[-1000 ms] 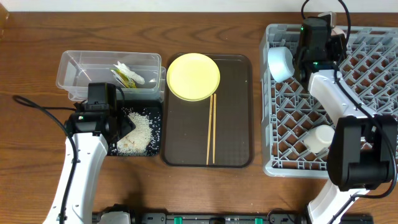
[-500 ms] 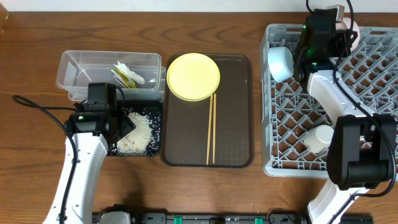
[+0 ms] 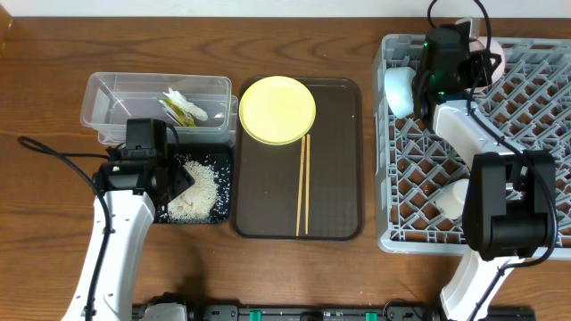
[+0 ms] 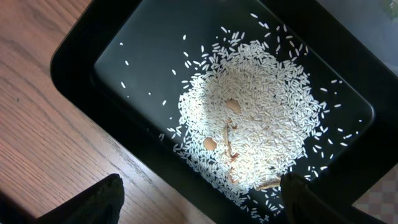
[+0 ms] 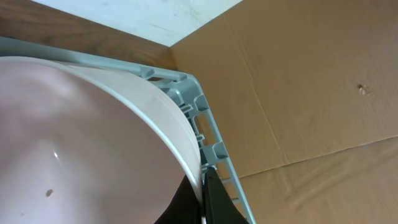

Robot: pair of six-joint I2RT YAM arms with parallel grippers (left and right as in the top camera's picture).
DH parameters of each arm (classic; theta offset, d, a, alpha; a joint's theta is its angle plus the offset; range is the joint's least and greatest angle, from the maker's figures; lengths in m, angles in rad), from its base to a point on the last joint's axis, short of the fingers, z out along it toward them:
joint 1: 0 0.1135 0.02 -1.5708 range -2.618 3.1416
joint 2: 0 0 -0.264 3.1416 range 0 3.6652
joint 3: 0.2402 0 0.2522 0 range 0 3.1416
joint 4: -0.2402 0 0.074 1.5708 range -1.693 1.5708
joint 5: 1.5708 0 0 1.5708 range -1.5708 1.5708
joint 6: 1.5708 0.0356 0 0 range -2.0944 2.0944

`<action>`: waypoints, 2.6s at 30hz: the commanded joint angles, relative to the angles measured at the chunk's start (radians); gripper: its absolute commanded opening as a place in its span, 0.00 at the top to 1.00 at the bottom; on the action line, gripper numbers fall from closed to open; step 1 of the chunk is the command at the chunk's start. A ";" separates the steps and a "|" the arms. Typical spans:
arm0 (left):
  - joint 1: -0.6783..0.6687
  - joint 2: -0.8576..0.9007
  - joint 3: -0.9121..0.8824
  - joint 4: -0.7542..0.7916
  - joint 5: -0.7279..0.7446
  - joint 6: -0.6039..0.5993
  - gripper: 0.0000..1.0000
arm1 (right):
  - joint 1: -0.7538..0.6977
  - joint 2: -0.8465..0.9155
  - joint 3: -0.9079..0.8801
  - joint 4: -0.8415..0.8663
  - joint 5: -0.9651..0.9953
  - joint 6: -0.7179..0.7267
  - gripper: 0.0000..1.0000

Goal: Sort waste into correct bins and load items into the dishwasher rack
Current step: 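Lower the pink bowl into the back of the rack and release, then move the right gripper to the brown tray and grasp one chopstick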

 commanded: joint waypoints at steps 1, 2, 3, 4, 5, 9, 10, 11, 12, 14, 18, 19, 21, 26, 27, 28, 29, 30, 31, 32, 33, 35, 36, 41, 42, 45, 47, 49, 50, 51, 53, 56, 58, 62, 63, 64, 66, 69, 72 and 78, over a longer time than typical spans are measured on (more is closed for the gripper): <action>0.005 -0.005 0.009 -0.003 -0.009 -0.008 0.17 | 0.043 0.011 0.000 -0.014 0.057 0.014 0.99; 0.005 -0.005 0.009 -0.003 -0.009 -0.008 0.17 | 0.051 0.010 0.000 -0.020 0.070 0.032 0.99; 0.005 -0.005 0.009 -0.003 -0.009 -0.008 0.17 | 0.061 0.010 0.000 -0.035 0.089 0.066 0.99; 0.005 -0.005 0.009 -0.003 -0.009 -0.008 0.17 | 0.071 0.010 0.000 -0.060 0.108 0.103 0.99; 0.005 -0.005 0.009 -0.003 -0.009 -0.008 0.17 | 0.080 0.010 0.000 -0.099 0.116 0.152 0.99; 0.005 -0.005 0.009 -0.003 -0.009 -0.008 0.17 | 0.114 0.006 0.000 -0.319 0.016 0.360 0.99; 0.005 -0.005 0.009 -0.003 -0.009 -0.008 0.17 | 0.122 0.002 0.000 -0.383 -0.029 0.417 0.98; 0.005 -0.005 0.009 -0.003 -0.009 -0.008 0.17 | 0.128 -0.006 0.000 -0.434 -0.064 0.468 0.98; 0.005 -0.005 0.009 -0.003 -0.009 -0.008 0.17 | 0.133 -0.016 0.000 -0.492 -0.111 0.529 0.97; 0.005 -0.005 0.009 -0.005 -0.009 -0.008 0.17 | 0.137 -0.040 0.000 -0.572 -0.206 0.617 0.95; 0.005 -0.005 0.009 -0.005 -0.009 -0.008 0.17 | 0.137 -0.109 0.000 -0.657 -0.365 0.688 0.85; 0.005 -0.005 0.009 -0.006 -0.009 -0.008 0.17 | 0.138 -0.130 0.000 -0.666 -0.381 0.687 0.79; 0.005 -0.005 0.009 -0.008 -0.009 -0.008 0.17 | 0.140 -0.180 0.000 -0.687 -0.400 0.687 0.68; 0.005 -0.005 0.009 -0.009 -0.009 -0.008 0.17 | 0.147 -0.326 0.000 -0.752 -0.591 0.687 0.47; 0.005 -0.005 0.009 -0.009 -0.009 -0.008 0.17 | 0.149 -0.353 0.000 -0.771 -0.669 0.687 0.44; 0.005 -0.005 0.009 -0.009 -0.009 -0.008 0.17 | 0.153 -0.380 0.000 -0.792 -0.779 0.687 0.43; 0.005 -0.005 0.009 -0.009 -0.009 -0.008 0.17 | 0.155 -0.401 0.000 -0.806 -0.887 0.687 0.42; 0.005 -0.005 0.009 -0.009 -0.009 -0.008 0.17 | 0.158 -0.422 0.000 -0.820 -1.022 0.687 0.42; 0.005 -0.005 0.009 -0.009 -0.009 -0.008 0.17 | 0.163 -0.436 0.000 -0.830 -1.157 0.688 0.43; 0.005 -0.005 0.009 -0.009 -0.009 -0.008 0.16 | 0.166 -0.442 0.000 -0.835 -1.244 0.688 0.44; 0.005 -0.005 0.009 -0.009 -0.009 -0.008 0.16 | 0.175 -0.444 0.000 -0.840 -1.345 0.692 0.45; 0.005 -0.005 0.009 -0.009 -0.009 -0.008 0.13 | 0.198 -0.439 0.000 -0.856 -1.431 0.729 0.45; 0.005 -0.005 0.009 -0.009 -0.009 -0.008 0.13 | 0.216 -0.433 0.000 -0.873 -1.434 0.760 0.45; 0.005 -0.005 0.009 -0.009 -0.009 -0.008 0.13 | 0.345 -0.375 -0.002 -0.940 -1.326 0.797 0.47; 0.005 -0.005 0.009 -0.009 -0.009 -0.008 0.13 | 0.371 -0.360 -0.002 -0.946 -1.294 0.797 0.48; 0.005 -0.005 0.009 -0.009 -0.009 -0.008 0.13 | 0.450 -0.307 -0.002 -0.970 -1.179 0.838 0.47; 0.005 -0.005 0.009 -0.009 -0.009 -0.008 0.13 | 0.494 -0.268 -0.002 -0.988 -1.123 0.894 0.47; 0.005 -0.005 0.009 -0.009 -0.009 -0.008 0.13 | 0.528 -0.231 -0.002 -0.996 -1.104 0.943 0.48; 0.005 -0.005 0.009 -0.009 -0.009 -0.008 0.13 | 0.544 -0.208 -0.002 -1.000 -1.097 0.973 0.48; 0.005 -0.005 0.009 -0.009 -0.009 -0.008 0.13 | 0.557 -0.190 -0.002 -1.004 -1.094 1.003 0.49; 0.005 -0.005 0.009 -0.009 -0.009 -0.008 0.13 | 0.579 -0.152 -0.002 -1.008 -1.094 1.053 0.49; 0.005 -0.005 0.009 -0.009 -0.009 -0.008 0.13 | 0.604 -0.100 -0.002 -1.008 -1.094 1.091 0.49; 0.005 -0.005 0.009 -0.009 -0.009 -0.008 0.13 | 0.615 -0.068 -0.002 -1.007 -1.094 1.114 0.50; 0.005 -0.005 0.009 -0.009 -0.009 -0.008 0.13 | 0.620 -0.020 -0.002 -1.007 -1.090 1.156 0.50; 0.005 -0.005 0.009 -0.009 -0.009 -0.008 0.13 | 0.620 -0.013 -0.002 -1.007 -1.087 1.165 0.50; 0.005 -0.005 0.009 -0.009 -0.009 -0.008 0.13 | 0.620 -0.005 -0.002 -1.007 -1.080 1.175 0.50; 0.005 -0.005 0.009 -0.009 -0.009 -0.008 0.13 | 0.620 0.005 -0.002 -1.010 -1.056 1.175 0.54; 0.005 -0.005 0.009 -0.010 -0.009 -0.008 0.13 | 0.620 0.007 -0.002 -1.026 -1.013 1.197 0.58; 0.005 -0.005 0.009 -0.009 -0.009 -0.008 0.13 | 0.620 0.007 -0.002 -1.042 -0.998 1.196 0.72; 0.005 -0.005 0.009 -0.009 -0.009 -0.008 0.12 | 0.620 0.007 -0.002 -1.074 -0.998 1.201 0.99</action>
